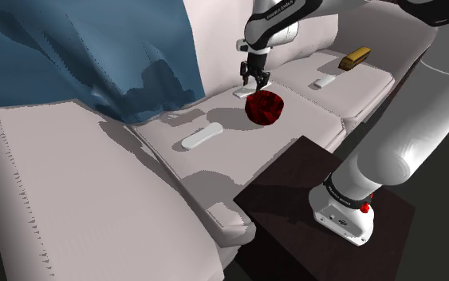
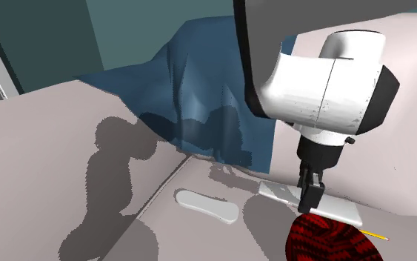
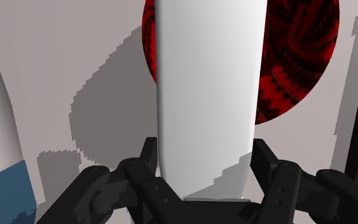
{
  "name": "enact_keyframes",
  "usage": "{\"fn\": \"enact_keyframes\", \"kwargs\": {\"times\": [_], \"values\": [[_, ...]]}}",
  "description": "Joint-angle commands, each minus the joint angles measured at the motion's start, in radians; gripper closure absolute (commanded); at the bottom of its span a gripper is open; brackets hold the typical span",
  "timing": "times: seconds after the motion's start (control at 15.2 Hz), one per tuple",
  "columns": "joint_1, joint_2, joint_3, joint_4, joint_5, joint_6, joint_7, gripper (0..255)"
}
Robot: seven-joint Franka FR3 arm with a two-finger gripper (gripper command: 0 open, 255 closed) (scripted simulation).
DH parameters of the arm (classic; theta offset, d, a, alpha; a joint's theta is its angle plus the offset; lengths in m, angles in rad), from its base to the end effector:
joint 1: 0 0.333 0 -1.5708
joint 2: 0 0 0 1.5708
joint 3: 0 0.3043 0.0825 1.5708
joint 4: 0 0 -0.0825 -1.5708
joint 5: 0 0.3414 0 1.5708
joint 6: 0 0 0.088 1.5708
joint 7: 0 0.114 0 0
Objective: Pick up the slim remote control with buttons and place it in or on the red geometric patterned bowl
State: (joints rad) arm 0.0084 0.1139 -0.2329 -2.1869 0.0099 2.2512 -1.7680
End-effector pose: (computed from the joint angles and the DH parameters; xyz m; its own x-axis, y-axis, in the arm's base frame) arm 0.4957 -0.1118 0.3431 0.0326 0.9994 -0.0094 0.9982 -0.0330 -0.0492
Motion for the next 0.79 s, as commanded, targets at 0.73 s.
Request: {"fn": "enact_keyframes", "kwargs": {"times": [0.73], "values": [[-0.088, -0.004, -0.074, -0.095, 0.001, 0.093, -0.166, 255]]}}
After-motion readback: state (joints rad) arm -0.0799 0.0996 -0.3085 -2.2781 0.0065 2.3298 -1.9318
